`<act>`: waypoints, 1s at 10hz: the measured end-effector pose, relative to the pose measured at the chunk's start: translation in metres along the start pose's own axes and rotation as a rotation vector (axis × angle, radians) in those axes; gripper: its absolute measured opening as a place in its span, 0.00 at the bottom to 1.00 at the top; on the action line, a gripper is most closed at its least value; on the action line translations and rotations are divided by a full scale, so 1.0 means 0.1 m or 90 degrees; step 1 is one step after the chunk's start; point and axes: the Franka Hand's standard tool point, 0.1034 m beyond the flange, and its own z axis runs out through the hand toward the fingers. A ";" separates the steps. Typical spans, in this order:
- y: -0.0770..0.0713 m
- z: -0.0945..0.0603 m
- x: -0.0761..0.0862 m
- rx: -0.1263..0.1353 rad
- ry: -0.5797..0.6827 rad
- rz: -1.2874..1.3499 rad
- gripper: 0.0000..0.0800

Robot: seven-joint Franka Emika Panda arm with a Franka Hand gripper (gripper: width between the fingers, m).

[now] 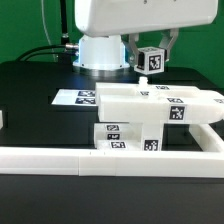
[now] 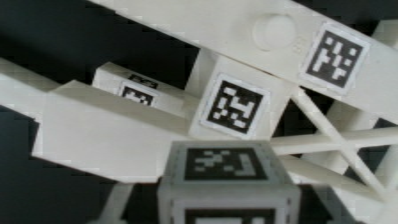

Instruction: Assemble chair

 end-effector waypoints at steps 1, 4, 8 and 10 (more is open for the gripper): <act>0.04 0.02 0.04 -0.002 0.001 -0.002 0.36; 0.03 0.16 0.06 -0.010 0.009 -0.002 0.36; -0.02 0.22 0.06 -0.007 0.007 0.008 0.36; -0.03 0.24 0.06 -0.007 0.006 0.007 0.36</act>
Offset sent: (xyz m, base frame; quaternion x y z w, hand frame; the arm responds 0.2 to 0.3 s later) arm -0.0018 0.0044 -0.0183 -0.0381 0.0253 -0.0118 0.9989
